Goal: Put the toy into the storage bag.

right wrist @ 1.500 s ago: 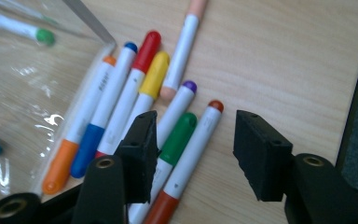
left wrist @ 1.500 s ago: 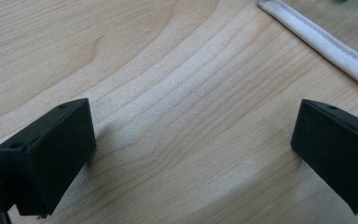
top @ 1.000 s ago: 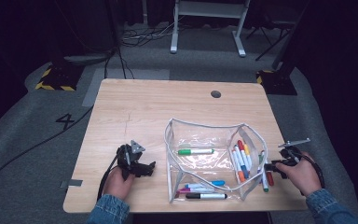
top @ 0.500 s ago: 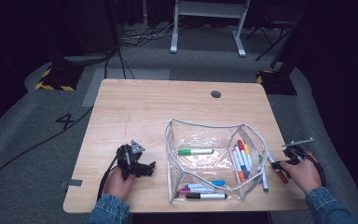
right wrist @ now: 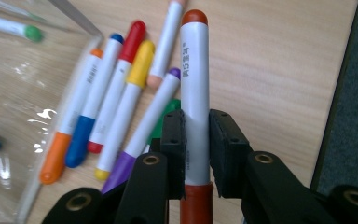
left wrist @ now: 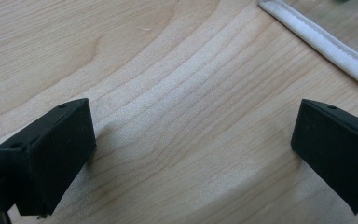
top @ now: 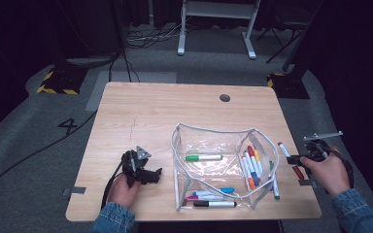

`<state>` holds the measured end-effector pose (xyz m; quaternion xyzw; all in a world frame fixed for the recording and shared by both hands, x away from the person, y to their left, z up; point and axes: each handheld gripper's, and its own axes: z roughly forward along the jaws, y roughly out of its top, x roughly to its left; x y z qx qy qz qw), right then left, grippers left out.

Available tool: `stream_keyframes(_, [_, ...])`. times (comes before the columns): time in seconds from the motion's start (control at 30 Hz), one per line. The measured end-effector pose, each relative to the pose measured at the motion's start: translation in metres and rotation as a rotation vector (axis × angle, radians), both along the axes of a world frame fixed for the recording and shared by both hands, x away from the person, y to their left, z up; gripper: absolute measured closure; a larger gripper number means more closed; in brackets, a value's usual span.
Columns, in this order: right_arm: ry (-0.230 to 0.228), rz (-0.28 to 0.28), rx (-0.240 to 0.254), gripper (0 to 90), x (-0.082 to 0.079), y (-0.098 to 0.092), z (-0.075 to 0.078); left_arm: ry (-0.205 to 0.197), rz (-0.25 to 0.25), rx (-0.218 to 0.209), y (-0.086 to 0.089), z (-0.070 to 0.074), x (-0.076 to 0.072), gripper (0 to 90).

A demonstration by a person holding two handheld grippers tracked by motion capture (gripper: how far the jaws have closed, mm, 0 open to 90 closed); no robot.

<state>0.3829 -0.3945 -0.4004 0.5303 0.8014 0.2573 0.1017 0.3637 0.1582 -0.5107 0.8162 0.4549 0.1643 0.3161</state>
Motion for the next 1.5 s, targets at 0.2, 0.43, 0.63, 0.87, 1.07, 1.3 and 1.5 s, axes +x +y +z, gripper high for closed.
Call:
stream_keyframes(0.2, [-0.054,0.067,0.021,77.3,-0.002,0.010,0.039,0.003,0.001,0.001,0.000,0.000,-0.001,0.0])
stream_keyframes(0.43, [-0.101,0.133,0.035,77.3,-0.006,0.026,0.075,0.000,0.002,0.001,0.000,0.000,0.000,0.0])
stream_keyframes(0.63, [-0.136,0.190,0.040,77.3,-0.011,0.041,0.097,0.007,-0.004,-0.001,0.000,0.000,0.001,0.0])
stream_keyframes(0.87, [-0.161,0.285,0.040,77.3,-0.016,0.065,0.118,0.008,-0.004,-0.002,0.000,0.000,0.001,0.0])
stream_keyframes(1.07, [-0.163,0.378,0.040,77.3,-0.018,0.091,0.128,0.009,-0.001,-0.002,0.000,0.000,0.001,0.0])
stream_keyframes(1.3, [-0.158,0.478,0.034,77.3,-0.023,0.123,0.135,0.009,-0.001,-0.002,0.000,0.000,0.001,0.0])
stream_keyframes(1.5, [-0.141,0.552,0.018,77.3,-0.026,0.147,0.133,0.007,-0.004,0.000,0.000,0.000,0.001,0.0])
